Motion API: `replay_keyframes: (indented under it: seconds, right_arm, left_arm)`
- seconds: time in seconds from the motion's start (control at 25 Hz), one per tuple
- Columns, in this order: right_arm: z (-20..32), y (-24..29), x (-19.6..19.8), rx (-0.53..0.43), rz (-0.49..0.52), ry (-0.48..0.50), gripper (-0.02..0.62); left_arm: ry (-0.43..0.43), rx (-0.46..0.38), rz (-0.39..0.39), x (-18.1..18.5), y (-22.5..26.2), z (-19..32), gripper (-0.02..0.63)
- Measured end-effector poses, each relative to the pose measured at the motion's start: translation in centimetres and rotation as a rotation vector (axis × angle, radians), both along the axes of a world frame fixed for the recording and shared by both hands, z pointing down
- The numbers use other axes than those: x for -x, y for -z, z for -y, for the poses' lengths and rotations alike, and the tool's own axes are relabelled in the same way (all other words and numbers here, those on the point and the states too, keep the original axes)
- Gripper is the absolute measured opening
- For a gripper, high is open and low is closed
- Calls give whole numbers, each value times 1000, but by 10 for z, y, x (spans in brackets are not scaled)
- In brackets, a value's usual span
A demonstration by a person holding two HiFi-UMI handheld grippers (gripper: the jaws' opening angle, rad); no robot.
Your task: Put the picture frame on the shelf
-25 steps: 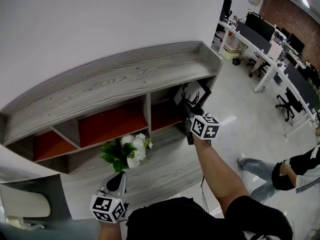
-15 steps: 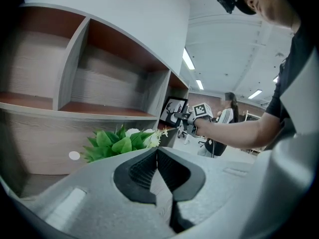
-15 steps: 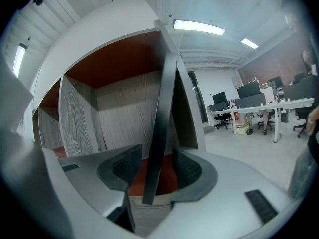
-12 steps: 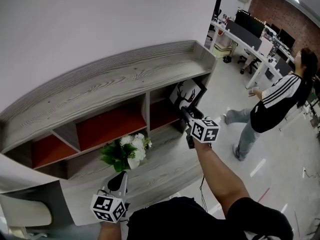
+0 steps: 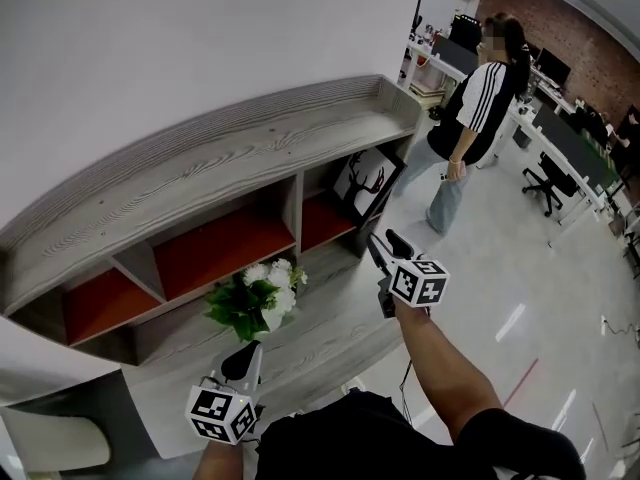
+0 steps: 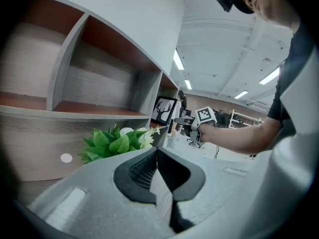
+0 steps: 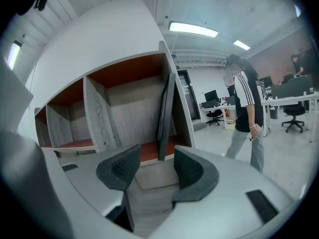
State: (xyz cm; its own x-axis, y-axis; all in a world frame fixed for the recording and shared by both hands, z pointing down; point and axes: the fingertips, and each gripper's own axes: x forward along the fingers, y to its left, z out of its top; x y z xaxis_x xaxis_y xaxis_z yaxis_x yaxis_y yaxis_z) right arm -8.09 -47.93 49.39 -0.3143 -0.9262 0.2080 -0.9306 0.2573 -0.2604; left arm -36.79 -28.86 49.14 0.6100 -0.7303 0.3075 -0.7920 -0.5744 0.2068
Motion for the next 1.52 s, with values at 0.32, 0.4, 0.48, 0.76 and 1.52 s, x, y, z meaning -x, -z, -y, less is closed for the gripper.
replay_keyframes:
  seconds: [0.32,0.4,0.48,0.76,1.52]
  right_arm:
    - [-100,15,48,-68,145,139,15]
    - [-124,18,69,-69,159,218,15]
    - [-146,19,86,-60,176,280,15]
    - [-198,20,107,-39,148,435,15]
    - [-322,17,16,-3,154,675,15]
  left_arm:
    - [-85,0,-7,-7,-5,-11,9]
    - [-93,-9,-5,-10,-3,-13,9]
    - [-91,-19,-9,-12,0,-16,9]
    - [-48,-34,-30,-33,10,-37,9]
    - [117,-52,-58,-146,23,-155,9]
